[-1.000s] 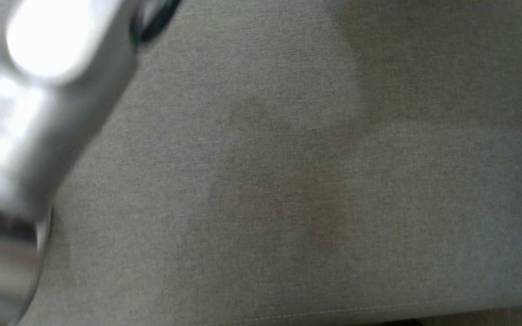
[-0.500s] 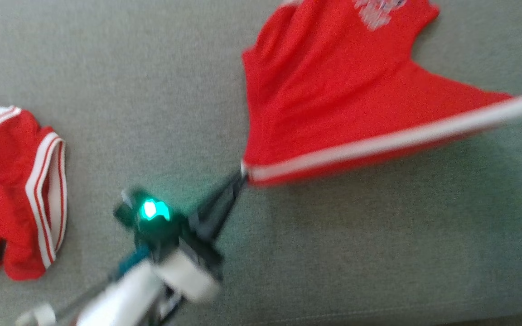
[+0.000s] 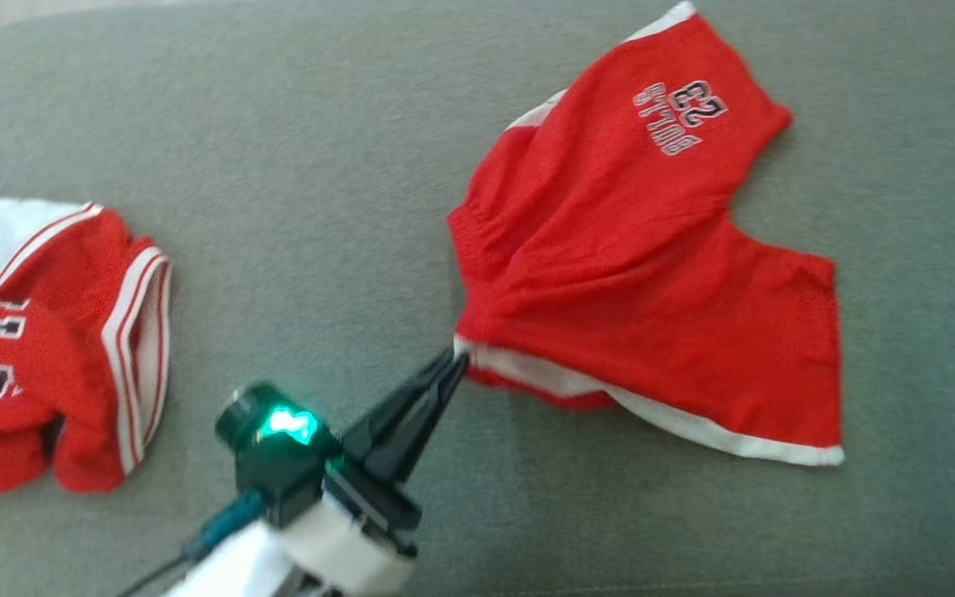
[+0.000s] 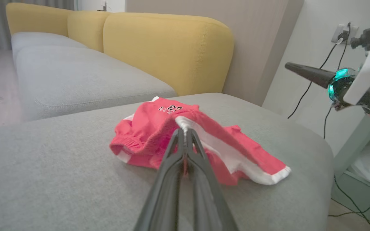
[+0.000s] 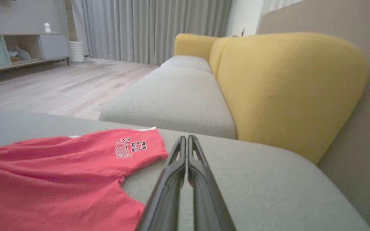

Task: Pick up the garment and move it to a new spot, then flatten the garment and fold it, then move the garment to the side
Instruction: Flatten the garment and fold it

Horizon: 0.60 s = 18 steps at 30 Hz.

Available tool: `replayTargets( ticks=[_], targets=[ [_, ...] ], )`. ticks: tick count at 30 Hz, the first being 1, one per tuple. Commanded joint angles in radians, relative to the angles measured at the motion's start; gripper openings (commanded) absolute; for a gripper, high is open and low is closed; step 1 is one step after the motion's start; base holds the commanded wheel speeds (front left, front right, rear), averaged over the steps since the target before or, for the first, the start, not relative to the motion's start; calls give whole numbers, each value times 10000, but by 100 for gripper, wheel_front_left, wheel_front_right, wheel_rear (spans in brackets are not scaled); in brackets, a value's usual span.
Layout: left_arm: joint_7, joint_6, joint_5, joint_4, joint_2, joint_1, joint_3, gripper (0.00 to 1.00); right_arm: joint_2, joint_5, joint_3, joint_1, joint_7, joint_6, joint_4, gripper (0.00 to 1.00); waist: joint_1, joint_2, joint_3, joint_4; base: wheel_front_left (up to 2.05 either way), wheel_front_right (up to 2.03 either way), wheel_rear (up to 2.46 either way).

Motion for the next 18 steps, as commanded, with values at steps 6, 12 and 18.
replayTargets(
  ticks=[6,12,18],
  targets=[
    [-287,198,440,613,-159,-997,739,0,-201,-216,1069,14,135,65,964,100,1,-1,390,421,0,0,0],
    [-440,296,677,1103,-87,-1086,1045,0,-13,-194,2031,611,-117,65,1872,100,1,-1,451,584,0,0,0],
    [-490,259,797,1302,-66,-1040,1305,0,-517,-413,2911,1657,-1288,65,1996,100,1,-1,474,511,0,0,0]
  ],
)
